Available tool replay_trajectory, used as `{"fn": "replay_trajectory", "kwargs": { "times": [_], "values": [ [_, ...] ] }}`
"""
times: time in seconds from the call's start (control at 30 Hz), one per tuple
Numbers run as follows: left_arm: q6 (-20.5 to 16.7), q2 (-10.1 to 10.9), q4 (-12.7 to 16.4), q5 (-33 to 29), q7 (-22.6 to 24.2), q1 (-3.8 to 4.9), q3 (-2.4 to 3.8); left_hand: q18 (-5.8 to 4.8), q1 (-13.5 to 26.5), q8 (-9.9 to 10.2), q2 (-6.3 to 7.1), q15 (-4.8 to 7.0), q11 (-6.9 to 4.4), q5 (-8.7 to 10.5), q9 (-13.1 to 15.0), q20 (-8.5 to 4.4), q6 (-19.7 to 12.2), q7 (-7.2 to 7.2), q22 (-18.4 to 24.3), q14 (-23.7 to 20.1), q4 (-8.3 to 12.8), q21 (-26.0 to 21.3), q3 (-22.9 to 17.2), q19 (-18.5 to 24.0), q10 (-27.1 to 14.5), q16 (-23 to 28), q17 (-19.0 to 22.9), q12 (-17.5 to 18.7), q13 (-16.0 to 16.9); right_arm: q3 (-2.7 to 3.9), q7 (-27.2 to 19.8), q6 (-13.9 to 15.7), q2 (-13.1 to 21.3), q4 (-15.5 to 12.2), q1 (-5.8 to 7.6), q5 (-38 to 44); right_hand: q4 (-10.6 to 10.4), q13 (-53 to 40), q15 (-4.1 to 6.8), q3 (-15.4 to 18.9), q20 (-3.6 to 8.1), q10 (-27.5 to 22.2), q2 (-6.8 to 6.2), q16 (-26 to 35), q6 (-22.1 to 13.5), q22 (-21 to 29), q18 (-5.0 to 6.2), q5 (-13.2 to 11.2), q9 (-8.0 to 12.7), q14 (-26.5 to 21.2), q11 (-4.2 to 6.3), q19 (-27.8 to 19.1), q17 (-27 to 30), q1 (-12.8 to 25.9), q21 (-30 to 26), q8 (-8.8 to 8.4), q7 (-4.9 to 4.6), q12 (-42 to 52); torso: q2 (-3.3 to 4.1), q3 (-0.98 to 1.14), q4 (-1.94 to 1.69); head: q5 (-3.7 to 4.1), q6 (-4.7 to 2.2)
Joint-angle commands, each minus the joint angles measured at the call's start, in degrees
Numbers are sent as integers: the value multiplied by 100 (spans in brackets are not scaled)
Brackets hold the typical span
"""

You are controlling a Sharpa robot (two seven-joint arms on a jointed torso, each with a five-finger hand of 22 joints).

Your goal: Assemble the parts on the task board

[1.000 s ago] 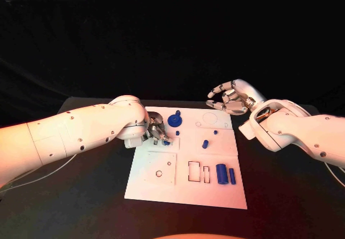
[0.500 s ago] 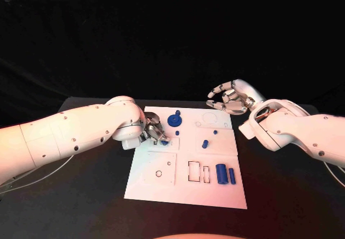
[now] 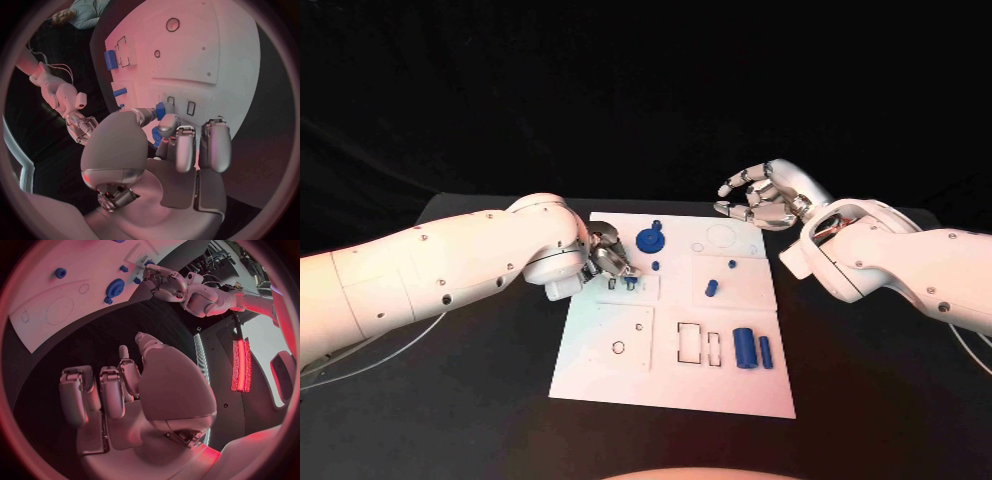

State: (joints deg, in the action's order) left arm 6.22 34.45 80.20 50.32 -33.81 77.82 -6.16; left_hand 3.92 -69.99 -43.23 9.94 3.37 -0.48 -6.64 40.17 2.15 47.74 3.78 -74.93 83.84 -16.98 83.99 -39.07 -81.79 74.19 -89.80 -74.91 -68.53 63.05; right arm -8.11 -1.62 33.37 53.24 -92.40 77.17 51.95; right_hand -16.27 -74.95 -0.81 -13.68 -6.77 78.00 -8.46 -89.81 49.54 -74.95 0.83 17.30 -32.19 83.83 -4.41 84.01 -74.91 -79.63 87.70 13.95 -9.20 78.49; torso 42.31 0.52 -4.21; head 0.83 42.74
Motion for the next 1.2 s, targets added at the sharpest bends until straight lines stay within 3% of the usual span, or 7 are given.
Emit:
{"fn": "replay_trajectory", "kwargs": {
  "times": [0.03, 0.63, 1.2],
  "values": [
    [-148, -22, 42, 372, 109, -13, 1, -89, 61, -30, 5, 42, -3, 9, 34, -17, -17, -11, -131, 616, 980, 32, -1001, -19, 55, -20, -1509, -31, 20, -1, -2, -67, -3, 0, -6, 66, -1, -245, 38, -47, 22, -37, -65, 34, 3, -1308, -5, 43, 5, 578, -4, 411, -1368, -3, -32, 31, 5, -36, 4, -4, 2, -5, 8],
    [108, -77, 73, 812, -35, -84, 0, -113, 170, -123, 38, 53, -19, 26, 93, -25, 14, -33, -244, 616, 1052, 80, -1070, -88, 148, -20, -1509, -144, 125, -1, -17, -71, -8, -4, -17, 66, -7, -245, 39, -53, 23, -35, -69, 36, 15, -1303, -3, 50, 5, 576, -3, 407, -1362, 9, -38, 39, 8, -35, 2, -2, -5, -26, 50],
    [100, -92, 23, 998, -78, -138, -1, -128, 289, -223, 32, 75, -45, 58, 145, -43, 46, -65, -320, 616, 1063, 114, -1097, -136, 228, -20, -1509, -248, 222, -1, -36, -61, -4, -13, -18, 66, -13, -243, 40, -57, 24, -36, -73, 38, 21, -1302, -3, 53, 6, 575, -2, 406, -1358, 24, -40, 44, 9, -38, 6, -4, -6, -10, 67]
  ]
}}
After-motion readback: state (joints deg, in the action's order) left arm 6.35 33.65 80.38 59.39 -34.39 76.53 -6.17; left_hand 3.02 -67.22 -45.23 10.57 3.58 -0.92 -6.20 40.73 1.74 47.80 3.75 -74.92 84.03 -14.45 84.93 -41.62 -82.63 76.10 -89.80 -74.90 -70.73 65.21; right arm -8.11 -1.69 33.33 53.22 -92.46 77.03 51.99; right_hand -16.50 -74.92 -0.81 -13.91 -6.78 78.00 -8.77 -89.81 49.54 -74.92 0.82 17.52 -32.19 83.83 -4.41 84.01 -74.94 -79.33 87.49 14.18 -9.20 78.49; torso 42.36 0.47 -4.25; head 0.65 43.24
